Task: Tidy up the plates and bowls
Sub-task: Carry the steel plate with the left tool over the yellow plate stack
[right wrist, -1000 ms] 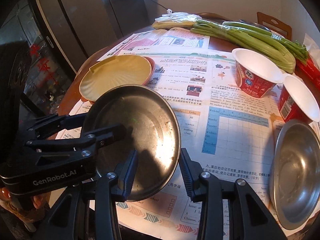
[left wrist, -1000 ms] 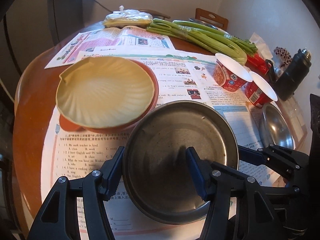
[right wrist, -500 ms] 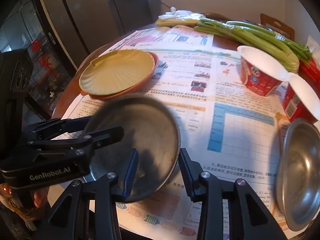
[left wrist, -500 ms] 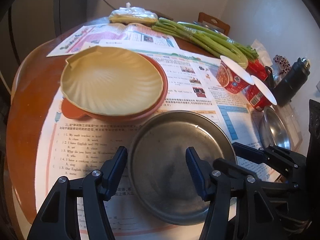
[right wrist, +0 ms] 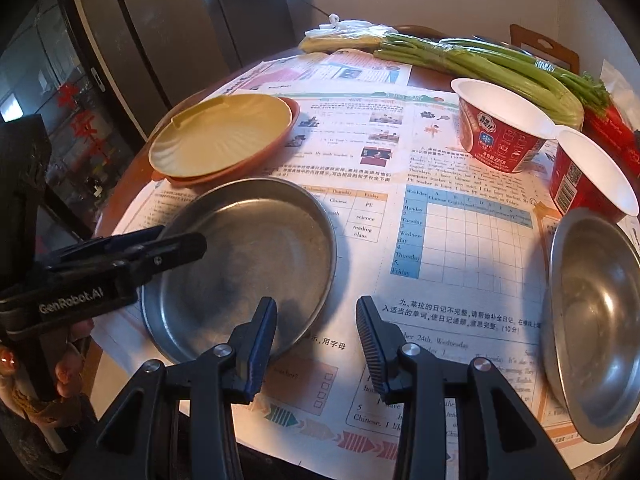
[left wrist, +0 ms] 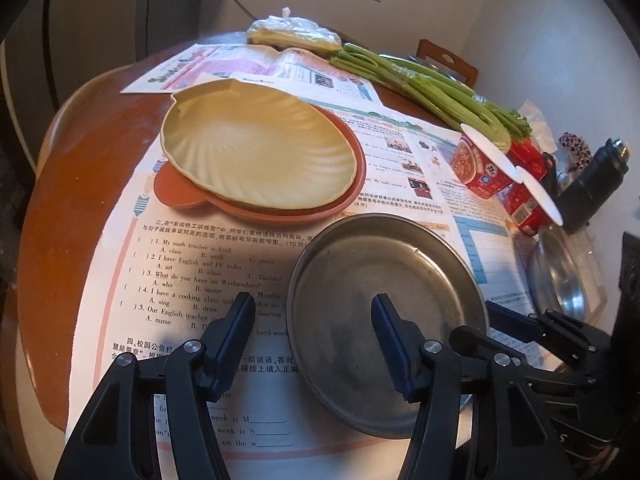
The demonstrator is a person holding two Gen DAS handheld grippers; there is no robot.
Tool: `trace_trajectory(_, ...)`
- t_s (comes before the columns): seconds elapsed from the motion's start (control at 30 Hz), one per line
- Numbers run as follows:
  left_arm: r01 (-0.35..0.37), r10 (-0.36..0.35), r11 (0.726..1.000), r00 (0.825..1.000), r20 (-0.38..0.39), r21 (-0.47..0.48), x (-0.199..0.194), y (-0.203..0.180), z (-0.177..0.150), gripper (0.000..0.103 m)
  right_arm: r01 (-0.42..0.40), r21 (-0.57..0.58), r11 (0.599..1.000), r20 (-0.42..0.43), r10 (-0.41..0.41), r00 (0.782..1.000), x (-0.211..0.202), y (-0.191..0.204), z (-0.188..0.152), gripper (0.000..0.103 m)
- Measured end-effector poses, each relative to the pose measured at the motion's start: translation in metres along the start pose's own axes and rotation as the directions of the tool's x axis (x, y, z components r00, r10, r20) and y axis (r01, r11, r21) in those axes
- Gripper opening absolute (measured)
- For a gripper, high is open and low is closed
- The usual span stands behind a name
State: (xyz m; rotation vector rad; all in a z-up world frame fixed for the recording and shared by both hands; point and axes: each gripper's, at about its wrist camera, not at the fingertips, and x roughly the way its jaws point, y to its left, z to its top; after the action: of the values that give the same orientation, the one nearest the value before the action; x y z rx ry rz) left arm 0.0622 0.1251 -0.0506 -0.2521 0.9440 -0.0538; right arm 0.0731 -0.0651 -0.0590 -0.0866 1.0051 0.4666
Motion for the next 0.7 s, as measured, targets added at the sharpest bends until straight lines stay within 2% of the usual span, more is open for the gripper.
trace_trajectory(0.1, -0.073, 0.072, 0.996, 0.997, 0.029, 0.042, 0.001, -0.01, -0.006, 0.057, -0.008, -0.019, 1.0, 0.006, 0.008, 1.0, 0.003, 0.005, 0.0, 0.042)
trace_trajectory(0.27, -0.098, 0.094, 0.994, 0.993, 0.07, 0.057, 0.002, -0.017, -0.011, 0.045, -0.009, -0.041, 0.999, 0.02, 0.009, 1.0, 0.004, 0.01, -0.001, 0.041)
trace_trajectory(0.33, -0.105, 0.102, 0.993, 0.993, 0.066, 0.058, 0.002, -0.021, -0.01, 0.045, -0.022, -0.044, 0.999, 0.018, 0.023, 1.0, 0.004, 0.012, -0.001, 0.041)
trace_trajectory(0.47, -0.078, 0.077, 0.997, 0.996, 0.049, 0.026, 0.001, -0.02, -0.008, 0.045, 0.004, -0.048, 0.999, 0.017, -0.004, 1.0, 0.005, 0.013, -0.001, 0.04)
trace_trajectory(0.7, -0.074, 0.071, 0.997, 0.994, 0.088, 0.032, -0.014, -0.028, -0.003, 0.045, 0.02, -0.043, 0.999, 0.04, -0.019, 0.999, -0.004, 0.012, 0.002, 0.041)
